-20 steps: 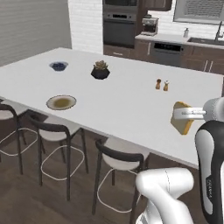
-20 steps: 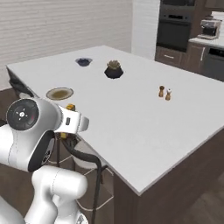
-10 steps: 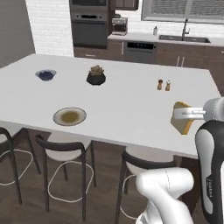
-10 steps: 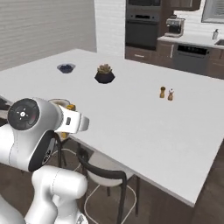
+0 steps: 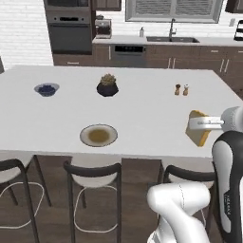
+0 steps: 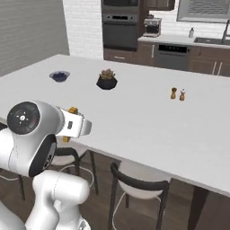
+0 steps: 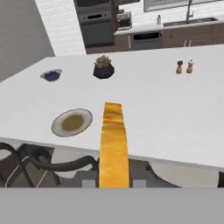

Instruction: Start the toaster. Once the lever pops up, take the bread to the plate on the dining counter.

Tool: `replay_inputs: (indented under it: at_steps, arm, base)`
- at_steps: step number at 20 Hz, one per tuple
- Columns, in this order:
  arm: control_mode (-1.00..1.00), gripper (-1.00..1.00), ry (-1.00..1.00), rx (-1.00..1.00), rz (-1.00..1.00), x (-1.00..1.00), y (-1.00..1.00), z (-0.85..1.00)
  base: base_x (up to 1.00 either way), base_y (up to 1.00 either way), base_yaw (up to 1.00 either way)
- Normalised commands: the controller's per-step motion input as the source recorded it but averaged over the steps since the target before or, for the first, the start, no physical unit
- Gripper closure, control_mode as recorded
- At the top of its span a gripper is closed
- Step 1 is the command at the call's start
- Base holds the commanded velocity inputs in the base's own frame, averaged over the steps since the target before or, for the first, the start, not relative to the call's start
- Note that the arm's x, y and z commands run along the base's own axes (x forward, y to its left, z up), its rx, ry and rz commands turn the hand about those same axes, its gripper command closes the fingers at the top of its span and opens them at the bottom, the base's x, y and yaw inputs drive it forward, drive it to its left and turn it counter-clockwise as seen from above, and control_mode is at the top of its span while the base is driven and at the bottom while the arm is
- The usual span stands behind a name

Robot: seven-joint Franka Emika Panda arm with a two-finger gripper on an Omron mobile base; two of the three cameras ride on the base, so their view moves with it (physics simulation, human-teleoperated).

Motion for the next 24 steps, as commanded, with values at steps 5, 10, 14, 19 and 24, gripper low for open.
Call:
replay_inputs:
  at_steps: [5,10,14,19,24]
  arm:
    - [1.00,1.00,0.00,0.00,0.00,0.00,0.00,0.00]
    - [1.00,1.00,0.00,0.00,0.00,0.00,0.00,0.00]
    - [1.00,1.00,0.00,0.00,0.00,0.00,0.00,0.00]
    - [1.00,1.00,0.00,0.00,0.00,0.00,0.00,0.00]
    - [1.00,1.00,0.00,0.00,0.00,0.00,0.00,0.00]
  base:
    - [0.10,1.00,-0.26]
    - [0.53,1.00,-0.10]
    - [0.39,0.23,0.04]
    - [0.77,0.18,0.03]
    - [0.43,0.00,0.01]
